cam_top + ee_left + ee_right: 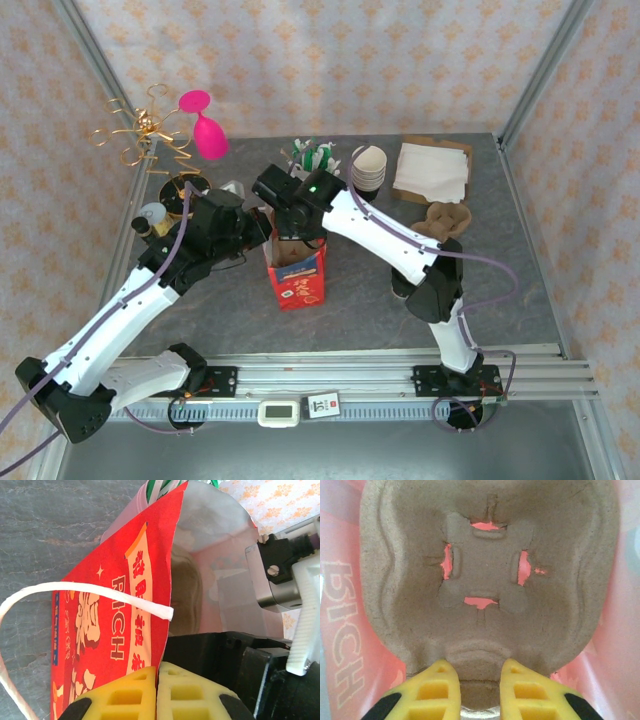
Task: Pack the takeout coffee
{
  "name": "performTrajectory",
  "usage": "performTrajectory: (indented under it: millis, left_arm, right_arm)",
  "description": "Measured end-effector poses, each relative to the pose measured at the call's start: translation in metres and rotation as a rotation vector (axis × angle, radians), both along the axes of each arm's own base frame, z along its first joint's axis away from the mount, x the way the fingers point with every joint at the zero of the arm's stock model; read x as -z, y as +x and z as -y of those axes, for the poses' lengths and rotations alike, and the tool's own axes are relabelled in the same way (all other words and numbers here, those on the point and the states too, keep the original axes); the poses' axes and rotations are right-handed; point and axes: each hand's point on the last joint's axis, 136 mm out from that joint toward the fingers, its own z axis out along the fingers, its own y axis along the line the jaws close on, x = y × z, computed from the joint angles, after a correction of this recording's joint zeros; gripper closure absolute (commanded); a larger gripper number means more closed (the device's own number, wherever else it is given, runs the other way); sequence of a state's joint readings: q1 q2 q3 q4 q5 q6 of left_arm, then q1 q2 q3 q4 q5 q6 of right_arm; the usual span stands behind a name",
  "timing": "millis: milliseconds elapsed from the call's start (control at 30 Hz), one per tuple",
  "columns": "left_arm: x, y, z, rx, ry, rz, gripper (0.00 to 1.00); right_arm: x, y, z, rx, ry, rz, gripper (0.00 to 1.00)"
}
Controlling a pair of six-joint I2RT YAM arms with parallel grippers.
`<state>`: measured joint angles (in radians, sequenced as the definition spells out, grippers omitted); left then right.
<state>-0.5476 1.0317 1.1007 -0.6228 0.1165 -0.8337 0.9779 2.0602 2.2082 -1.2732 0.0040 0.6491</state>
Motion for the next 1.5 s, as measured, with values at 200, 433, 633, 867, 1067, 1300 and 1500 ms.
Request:
performTrajectory:
  millis: [200, 433, 633, 867, 1067, 1300, 1500]
  left_arm:
    - [0.0, -0.003, 0.001, -0.016, -0.055, -0.001, 1.0]
    - [0.0, -0.005, 0.009, -0.038, -0.193, 0.002, 1.0]
    - [-0.002, -0.004, 0.016, -0.051, -0.281, -0.006, 1.0]
    - [-0.003, -0.007, 0.014, -0.063, -0.288, -0.012, 0.83]
    - [-0.003, -0.013, 0.006, -0.067, -0.233, -0.015, 0.77]
    - [-0.014, -0.017, 0.005, -0.023, -0.175, -0.002, 0.9]
    - [-0.012, -0.017, 0.013, 0.013, -0.18, -0.017, 0.99]
  right_arm:
    - [0.0, -0.002, -0.001, -0.002, 0.0, -0.006, 0.84]
    - [-0.007, -0.005, 0.002, 0.005, 0.017, -0.007, 0.84]
    - [-0.01, -0.008, 0.006, 0.018, 0.024, -0.021, 0.84]
    - [-0.011, -0.014, 0.008, 0.021, 0.033, -0.041, 0.85]
    - [-0.013, -0.02, 0.005, 0.014, 0.058, -0.062, 0.86]
    - [-0.021, -0.024, 0.01, 0.012, 0.073, -0.06, 0.86]
    - [-0.02, -0.029, 0.019, 0.015, 0.058, -0.063, 0.86]
